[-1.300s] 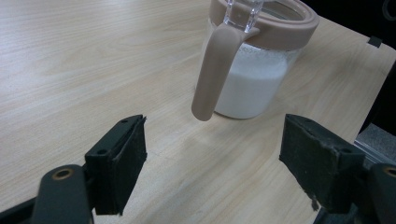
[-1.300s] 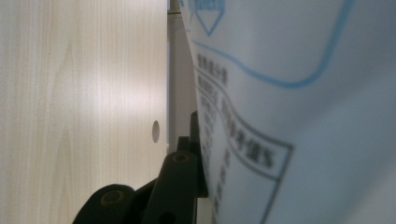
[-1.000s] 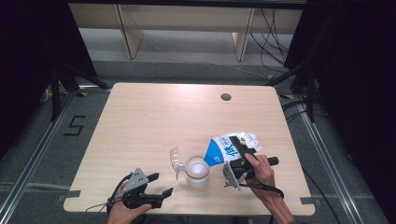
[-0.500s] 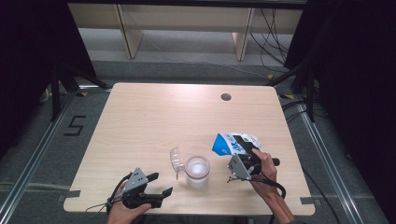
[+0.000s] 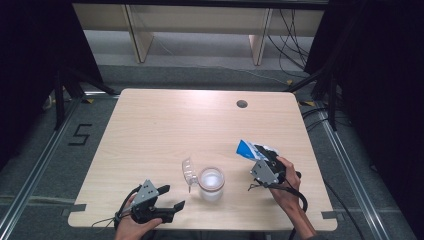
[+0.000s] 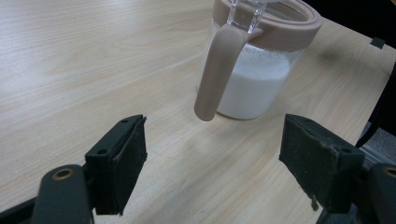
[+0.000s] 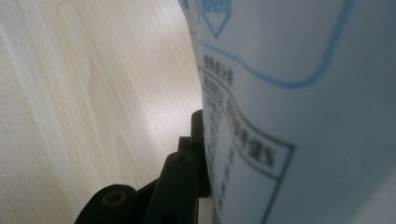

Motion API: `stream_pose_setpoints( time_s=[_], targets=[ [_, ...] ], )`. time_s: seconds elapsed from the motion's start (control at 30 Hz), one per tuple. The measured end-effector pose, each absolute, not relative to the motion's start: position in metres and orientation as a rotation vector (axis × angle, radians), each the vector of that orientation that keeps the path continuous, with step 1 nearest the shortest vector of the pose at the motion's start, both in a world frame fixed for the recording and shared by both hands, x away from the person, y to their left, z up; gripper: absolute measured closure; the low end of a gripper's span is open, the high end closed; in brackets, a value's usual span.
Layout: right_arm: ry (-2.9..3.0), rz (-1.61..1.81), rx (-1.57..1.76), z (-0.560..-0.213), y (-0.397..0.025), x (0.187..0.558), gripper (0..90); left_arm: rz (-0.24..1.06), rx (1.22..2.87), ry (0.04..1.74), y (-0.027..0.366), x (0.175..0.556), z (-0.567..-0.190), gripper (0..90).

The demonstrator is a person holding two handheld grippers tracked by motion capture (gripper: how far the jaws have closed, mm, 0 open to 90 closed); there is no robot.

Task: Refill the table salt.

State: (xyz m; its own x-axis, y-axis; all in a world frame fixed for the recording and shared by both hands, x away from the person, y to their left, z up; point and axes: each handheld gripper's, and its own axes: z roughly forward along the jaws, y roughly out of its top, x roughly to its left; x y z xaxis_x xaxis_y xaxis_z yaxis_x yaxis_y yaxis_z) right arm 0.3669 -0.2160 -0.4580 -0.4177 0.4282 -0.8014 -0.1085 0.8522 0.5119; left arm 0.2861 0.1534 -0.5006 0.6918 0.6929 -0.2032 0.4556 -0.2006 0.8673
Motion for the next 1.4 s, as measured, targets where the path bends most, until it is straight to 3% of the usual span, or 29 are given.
stream_pose_setpoints(
  time_s=[1.07, 1.4],
  targets=[
    [1.993, 1.046, 0.671, -0.472, -0.252, 0.394, 85.0, 0.287, 1.838, 0.913, 0.154, 0.285, -0.501, 22.3],
    [1.997, 1.099, 0.724, -0.479, -0.258, 0.399, 89.8, 0.286, 1.841, 0.912, 0.154, 0.285, -0.501, 22.2]
  ],
)
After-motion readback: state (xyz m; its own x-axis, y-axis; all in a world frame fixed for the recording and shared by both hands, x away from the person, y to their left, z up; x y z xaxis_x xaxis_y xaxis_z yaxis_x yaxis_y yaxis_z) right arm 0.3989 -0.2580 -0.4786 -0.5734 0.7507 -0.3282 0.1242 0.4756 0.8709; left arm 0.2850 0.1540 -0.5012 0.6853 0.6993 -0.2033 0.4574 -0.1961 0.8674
